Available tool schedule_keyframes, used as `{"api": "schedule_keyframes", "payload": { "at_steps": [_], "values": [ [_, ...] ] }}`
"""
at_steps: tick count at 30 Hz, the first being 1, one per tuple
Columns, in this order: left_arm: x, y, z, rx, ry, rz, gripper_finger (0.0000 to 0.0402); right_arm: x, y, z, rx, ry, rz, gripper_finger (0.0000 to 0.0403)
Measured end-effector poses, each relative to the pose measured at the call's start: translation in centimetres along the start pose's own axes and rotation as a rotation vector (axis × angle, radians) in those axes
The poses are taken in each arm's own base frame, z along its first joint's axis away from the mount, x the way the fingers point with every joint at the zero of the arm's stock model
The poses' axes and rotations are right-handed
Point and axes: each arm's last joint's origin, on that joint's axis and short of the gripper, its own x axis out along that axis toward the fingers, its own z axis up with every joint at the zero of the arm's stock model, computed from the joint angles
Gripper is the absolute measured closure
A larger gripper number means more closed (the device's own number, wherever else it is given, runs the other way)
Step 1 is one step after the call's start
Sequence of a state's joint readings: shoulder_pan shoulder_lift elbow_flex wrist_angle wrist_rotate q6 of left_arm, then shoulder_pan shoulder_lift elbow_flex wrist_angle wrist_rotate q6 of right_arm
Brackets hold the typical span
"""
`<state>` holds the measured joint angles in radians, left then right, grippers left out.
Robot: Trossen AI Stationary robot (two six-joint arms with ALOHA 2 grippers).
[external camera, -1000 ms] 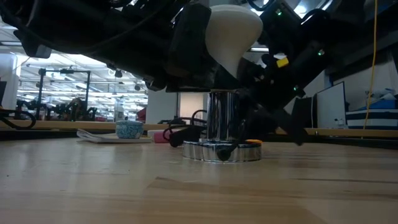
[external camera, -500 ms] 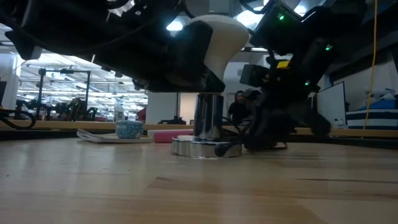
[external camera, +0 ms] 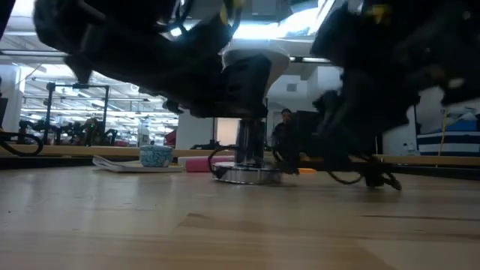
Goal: Screw lightbulb
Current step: Remove the white lightbulb from the silver desk lamp
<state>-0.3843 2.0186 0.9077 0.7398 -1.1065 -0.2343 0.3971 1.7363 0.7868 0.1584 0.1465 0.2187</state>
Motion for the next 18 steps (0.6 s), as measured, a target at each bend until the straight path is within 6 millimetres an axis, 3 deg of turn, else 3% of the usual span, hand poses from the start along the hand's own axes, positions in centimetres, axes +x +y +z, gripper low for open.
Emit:
{"api": "schedule_keyframes", "payload": {
  "at_steps": [5, 9, 13, 18],
  "values": [
    [0.9, 0.5, 0.1, -0.063, 0.008, 0.005, 0.0260, -0.4, 1.6, 1.3, 0.015, -0.191, -0.083, 0.0365],
    [1.1, 0.5, 0.1, -0.100, 0.014, -0.010, 0.0260, -0.6, 1.8, 1.4, 0.016, -0.224, -0.142, 0.0364],
    [1.1, 0.5, 0.1, -0.102, 0.014, -0.013, 0.0260, -0.5, 1.6, 1.3, 0.017, -0.216, -0.156, 0.0325],
    [1.1, 0.5, 0.1, -0.111, 0.016, -0.025, 0.0260, -0.5, 1.7, 1.3, 0.022, -0.209, -0.134, 0.0249]
  ]
}}
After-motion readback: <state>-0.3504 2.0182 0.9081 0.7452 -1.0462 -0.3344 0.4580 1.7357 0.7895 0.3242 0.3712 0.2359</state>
